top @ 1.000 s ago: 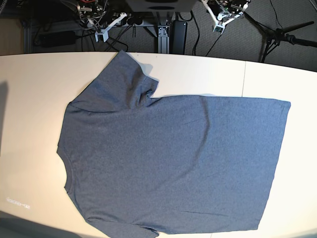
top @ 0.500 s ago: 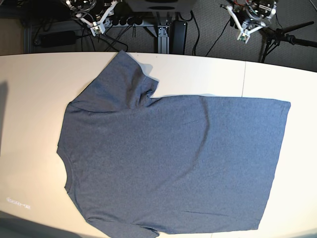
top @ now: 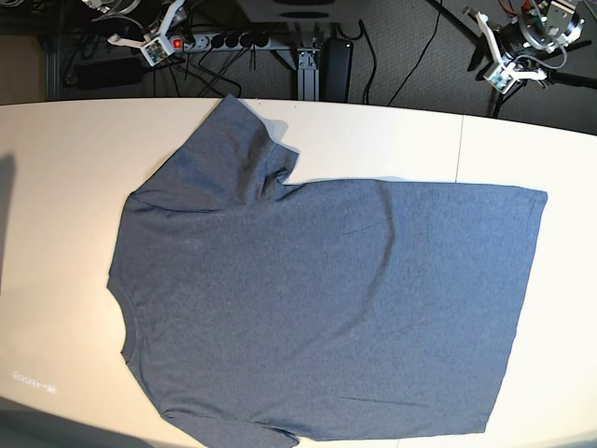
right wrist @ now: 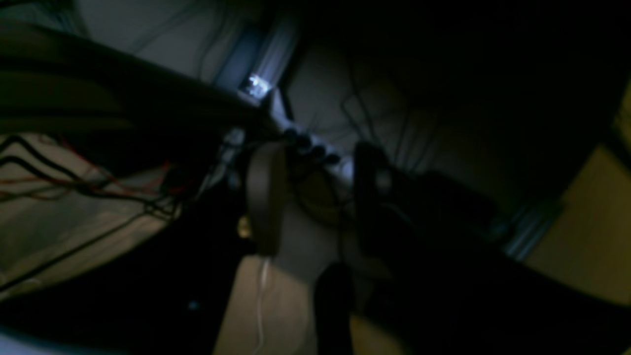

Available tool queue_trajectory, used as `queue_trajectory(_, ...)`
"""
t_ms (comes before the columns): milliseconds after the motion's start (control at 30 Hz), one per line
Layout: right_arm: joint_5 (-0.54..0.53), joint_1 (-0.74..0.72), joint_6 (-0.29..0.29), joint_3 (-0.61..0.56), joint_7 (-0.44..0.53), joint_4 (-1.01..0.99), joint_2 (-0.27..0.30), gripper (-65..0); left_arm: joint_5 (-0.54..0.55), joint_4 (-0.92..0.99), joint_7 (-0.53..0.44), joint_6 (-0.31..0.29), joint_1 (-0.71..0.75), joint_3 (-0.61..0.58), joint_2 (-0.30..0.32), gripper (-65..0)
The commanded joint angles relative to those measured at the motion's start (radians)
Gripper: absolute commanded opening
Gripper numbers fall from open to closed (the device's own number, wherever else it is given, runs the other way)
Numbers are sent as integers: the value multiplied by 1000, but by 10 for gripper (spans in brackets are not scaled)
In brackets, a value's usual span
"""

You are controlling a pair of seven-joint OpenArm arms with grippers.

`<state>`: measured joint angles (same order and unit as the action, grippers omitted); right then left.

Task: Fold the T-shirt properly
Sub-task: 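Lower both grippers from rest toward the shirt's collar-side corners, then move the right gripper to the shoulder corner of the shirt and grasp it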

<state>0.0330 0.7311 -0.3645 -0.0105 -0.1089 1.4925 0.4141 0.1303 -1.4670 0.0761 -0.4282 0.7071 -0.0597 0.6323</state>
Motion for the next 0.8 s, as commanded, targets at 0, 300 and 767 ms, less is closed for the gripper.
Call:
queue_trajectory(0, -7, 22, -6, 2, 6, 45, 25, -408, 3, -53, -6, -6, 26, 26, 31, -484)
queue_trajectory(300, 1, 70, -56, -42, -44, 302, 126, -318, -101, -332, 55, -1, 148, 111, 163, -484)
queue_trajectory(767, 239, 14, -54, -114, -71, 559, 385, -205, -158, -472, 152, 103, 160, 116, 232, -484)
